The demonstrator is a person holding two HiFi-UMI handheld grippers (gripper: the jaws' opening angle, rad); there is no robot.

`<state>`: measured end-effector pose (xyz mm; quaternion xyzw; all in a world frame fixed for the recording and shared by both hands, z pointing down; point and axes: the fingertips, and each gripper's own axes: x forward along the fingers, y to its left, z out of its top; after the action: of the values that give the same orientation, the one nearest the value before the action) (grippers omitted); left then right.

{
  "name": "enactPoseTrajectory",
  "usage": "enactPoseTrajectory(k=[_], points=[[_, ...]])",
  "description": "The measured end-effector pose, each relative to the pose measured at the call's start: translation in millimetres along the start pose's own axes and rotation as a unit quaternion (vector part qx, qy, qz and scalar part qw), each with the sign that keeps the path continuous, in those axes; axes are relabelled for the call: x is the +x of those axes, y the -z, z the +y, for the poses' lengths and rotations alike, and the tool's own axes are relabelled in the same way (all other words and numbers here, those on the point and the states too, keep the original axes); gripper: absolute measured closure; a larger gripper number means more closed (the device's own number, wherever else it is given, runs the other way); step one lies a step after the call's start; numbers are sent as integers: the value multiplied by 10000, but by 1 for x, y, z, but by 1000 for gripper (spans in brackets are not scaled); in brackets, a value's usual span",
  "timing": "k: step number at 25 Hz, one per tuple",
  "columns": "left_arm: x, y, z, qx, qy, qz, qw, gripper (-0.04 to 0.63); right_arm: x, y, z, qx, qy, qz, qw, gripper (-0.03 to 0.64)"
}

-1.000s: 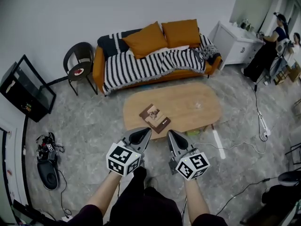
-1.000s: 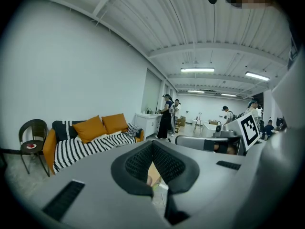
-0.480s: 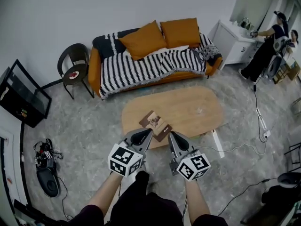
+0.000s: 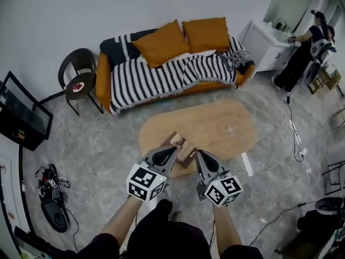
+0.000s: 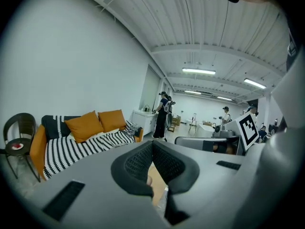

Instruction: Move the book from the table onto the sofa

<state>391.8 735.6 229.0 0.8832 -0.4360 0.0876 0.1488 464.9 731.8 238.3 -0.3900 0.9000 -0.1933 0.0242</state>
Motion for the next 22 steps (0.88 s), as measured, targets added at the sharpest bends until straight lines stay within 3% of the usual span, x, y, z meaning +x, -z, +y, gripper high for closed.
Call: enactPoseTrajectory(k=[12, 22], points=[[14, -6, 45, -140, 101, 27, 9998, 580, 46, -10, -10, -97, 165, 131, 9997, 592], [58, -12, 71, -345, -448, 4, 9984, 580, 84, -21, -62, -80, -318, 311, 9990, 592]])
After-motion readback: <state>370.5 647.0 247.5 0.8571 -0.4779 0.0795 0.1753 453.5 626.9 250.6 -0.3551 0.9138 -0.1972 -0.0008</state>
